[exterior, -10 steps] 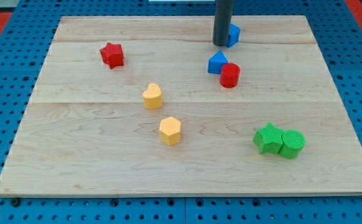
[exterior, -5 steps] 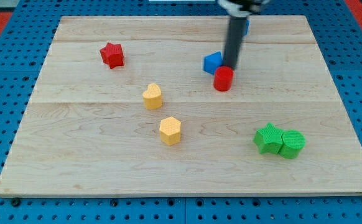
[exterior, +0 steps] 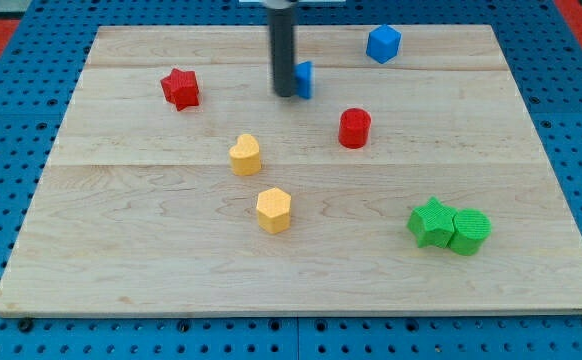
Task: Push the blue triangle closer to the blue cube
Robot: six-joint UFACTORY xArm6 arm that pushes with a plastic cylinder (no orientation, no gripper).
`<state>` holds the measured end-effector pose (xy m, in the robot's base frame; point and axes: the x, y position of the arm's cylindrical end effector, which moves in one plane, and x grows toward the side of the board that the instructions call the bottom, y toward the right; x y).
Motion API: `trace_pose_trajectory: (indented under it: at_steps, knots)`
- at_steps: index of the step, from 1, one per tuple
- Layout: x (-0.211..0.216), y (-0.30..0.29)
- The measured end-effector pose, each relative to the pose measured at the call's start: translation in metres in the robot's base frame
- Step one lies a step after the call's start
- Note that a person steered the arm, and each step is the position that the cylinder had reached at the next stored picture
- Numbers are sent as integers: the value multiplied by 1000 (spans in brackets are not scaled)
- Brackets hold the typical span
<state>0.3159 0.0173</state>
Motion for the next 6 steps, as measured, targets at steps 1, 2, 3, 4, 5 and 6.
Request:
trace_pose_trajectory:
  at_steps: [1, 2, 3, 4, 5, 6]
  knots:
    - [-31, 34]
    - [-37, 44]
    - [-34, 23]
    - [-51, 26]
    - [-45, 77]
    - [-45, 84]
